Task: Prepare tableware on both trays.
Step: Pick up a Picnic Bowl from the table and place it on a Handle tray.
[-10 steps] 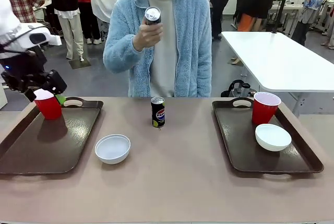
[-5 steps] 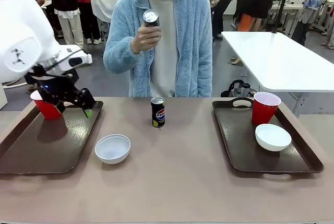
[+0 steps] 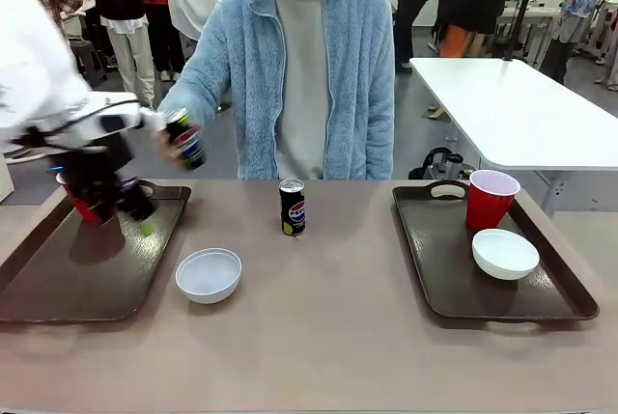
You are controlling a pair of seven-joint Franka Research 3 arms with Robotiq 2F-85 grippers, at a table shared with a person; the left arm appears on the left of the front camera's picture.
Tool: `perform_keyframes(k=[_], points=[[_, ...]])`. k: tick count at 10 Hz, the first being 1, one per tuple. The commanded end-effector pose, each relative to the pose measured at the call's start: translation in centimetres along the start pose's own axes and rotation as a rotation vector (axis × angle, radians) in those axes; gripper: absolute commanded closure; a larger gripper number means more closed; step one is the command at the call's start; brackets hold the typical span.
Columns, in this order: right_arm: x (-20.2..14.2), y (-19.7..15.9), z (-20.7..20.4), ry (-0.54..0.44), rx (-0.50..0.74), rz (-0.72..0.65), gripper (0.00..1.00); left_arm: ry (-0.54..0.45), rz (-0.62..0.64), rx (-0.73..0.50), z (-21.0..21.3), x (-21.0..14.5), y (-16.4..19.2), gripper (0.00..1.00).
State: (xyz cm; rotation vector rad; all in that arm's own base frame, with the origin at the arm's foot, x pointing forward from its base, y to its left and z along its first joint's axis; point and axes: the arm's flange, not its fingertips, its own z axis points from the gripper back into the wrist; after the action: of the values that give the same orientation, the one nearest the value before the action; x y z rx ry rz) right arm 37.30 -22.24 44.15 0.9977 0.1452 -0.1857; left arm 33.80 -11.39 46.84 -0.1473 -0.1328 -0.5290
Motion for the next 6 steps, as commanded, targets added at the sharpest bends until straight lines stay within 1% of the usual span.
perform_keyframes(k=[1, 2, 3, 5, 6], points=[[0.0, 0.0, -0.2, -0.006, 0.006, 0.002, 0.0, 0.057, -0.098, -0.046, 6.1, -8.9, 0.4, 0.0], [0.0, 0.0, -0.2, -0.006, 0.006, 0.002, 0.0, 0.054, -0.092, -0.056, 5.4, -8.9, 0.5, 0.0], [0.0, 0.0, -0.2, -0.006, 0.006, 0.002, 0.0, 0.062, -0.079, -0.072, 6.1, -9.1, 0.8, 0.0], [0.0, 0.0, -0.2, -0.006, 0.006, 0.002, 0.0, 0.034, -0.047, -0.092, 5.4, -8.4, 1.8, 0.0], [0.0, 0.0, -0.2, -0.006, 0.006, 0.002, 0.0, 0.037, -0.033, -0.092, 5.9, -8.5, 1.9, 0.0]])
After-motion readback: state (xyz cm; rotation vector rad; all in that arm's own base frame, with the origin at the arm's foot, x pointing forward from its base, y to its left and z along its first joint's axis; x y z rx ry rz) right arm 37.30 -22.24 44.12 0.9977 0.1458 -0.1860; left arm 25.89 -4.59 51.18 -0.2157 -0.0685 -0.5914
